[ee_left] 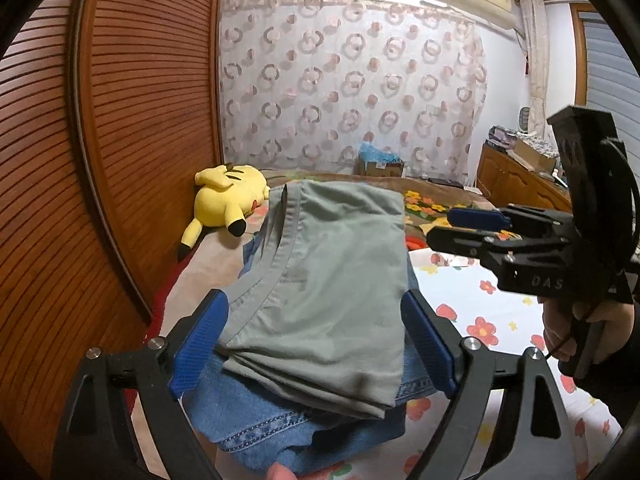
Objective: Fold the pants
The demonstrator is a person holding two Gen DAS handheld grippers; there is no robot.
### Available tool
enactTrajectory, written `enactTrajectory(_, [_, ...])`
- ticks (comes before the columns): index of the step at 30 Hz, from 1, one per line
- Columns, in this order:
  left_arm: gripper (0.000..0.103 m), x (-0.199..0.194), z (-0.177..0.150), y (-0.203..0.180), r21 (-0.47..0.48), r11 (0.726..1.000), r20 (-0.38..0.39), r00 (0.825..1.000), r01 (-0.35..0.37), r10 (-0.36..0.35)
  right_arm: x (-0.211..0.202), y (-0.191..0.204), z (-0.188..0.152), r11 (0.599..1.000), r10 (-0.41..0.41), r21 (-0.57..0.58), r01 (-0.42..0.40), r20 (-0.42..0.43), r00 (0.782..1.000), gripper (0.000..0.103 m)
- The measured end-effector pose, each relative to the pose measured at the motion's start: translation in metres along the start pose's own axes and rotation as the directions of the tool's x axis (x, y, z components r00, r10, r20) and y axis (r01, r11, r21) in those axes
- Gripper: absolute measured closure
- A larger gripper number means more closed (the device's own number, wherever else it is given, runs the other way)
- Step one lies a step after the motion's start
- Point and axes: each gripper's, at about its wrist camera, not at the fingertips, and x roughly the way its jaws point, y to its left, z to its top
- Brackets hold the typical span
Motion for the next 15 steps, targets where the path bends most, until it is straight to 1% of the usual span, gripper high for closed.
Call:
enactTrajectory(2, [0.009, -0.004, 0.001, -0.001, -0.001, 1.0, 0.008, 1.0, 0.001, -0.001, -0.007, 0.002, -0.003, 1.0, -0.001, 0.001, 0.001, 0.01, 1.0, 0.045])
enactTrajectory(3, [0.001, -0.008, 0.002, -0.001, -0.002, 1.0, 0.017, 1.0, 0.002, -0.002, -0.01, 0.003, -0.004, 1.0, -0.005, 0.001, 0.005, 0.014, 1.0, 0.045])
enactTrajectory(8, [0.0, -0.025, 0.004, -0.004, -0.002, 1.0, 0.058, 0.998, 0.011, -0.011, -0.026, 0.01, -0.009, 1.0, -0.032, 0.0, 0.032, 0.032, 0.999, 0.036])
enactTrajectory(13, [0.0, -0.044, 0.004, -0.01, 0.009, 1.0, 0.091, 0.996, 0.014, -0.015, -0.044, 0.018, -0.016, 0.997, -0.077, 0.009, 0.077, 0.04, 0.996, 0.032])
enactTrajectory(15, [0.0, -0.051, 0.003, -0.014, 0.02, 1.0, 0.102, 0.995, 0.013, -0.015, -0.049, 0.022, -0.018, 0.996, -0.085, 0.019, 0.084, 0.038, 0.996, 0.023])
